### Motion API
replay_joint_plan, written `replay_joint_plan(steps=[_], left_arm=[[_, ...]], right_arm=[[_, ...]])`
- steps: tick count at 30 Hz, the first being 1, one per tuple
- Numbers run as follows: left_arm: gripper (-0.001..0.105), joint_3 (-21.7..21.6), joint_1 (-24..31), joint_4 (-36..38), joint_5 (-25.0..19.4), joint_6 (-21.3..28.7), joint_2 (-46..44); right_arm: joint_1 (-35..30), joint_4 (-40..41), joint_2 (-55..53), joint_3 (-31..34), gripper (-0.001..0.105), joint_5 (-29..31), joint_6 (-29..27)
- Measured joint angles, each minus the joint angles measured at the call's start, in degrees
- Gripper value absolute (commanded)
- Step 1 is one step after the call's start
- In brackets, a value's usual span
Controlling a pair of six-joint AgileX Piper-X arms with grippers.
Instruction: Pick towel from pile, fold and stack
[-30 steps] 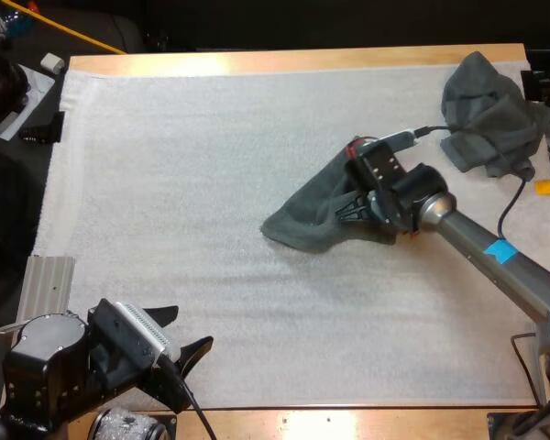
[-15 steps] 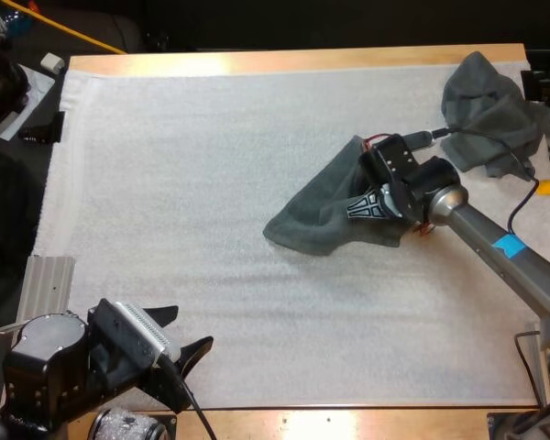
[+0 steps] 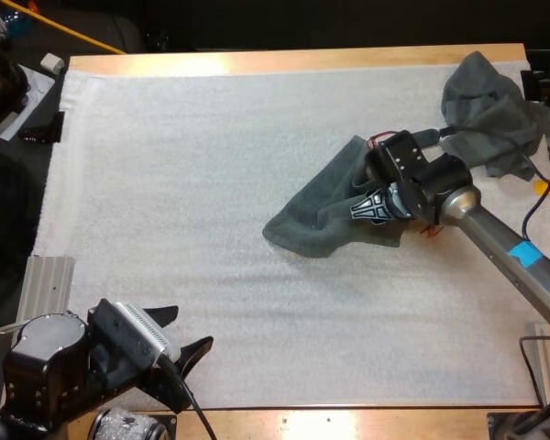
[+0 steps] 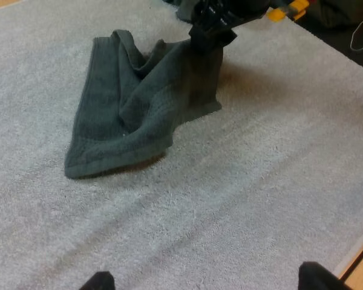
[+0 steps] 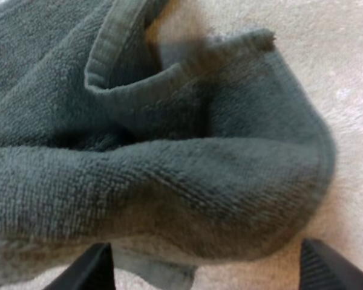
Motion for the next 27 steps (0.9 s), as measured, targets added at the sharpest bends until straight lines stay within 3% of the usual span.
replay_joint_plan(steps=[4, 16, 22, 27], left_arm=[[0.059, 0.00, 0.00, 0.00, 0.00, 0.00, 0.00], [0.059, 0.00, 0.00, 0.00, 0.00, 0.00, 0.00], [0.060, 0.00, 0.00, 0.22, 0.00, 0.00, 0.00], [0.060, 0.00, 0.00, 0.32, 0.00, 0.00, 0.00]], right_arm=[[-0.04, 1.50, -1.83, 0.00, 0.057, 0.08, 0.00], [2.46, 4.92, -3.06, 3.49, 0.056, -9.33, 4.07], [4.48, 0.65, -2.25, 11.51, 0.056, -11.34, 9.15], [4.04, -3.76, -3.09, 13.56, 0.056, -11.57, 8.87]])
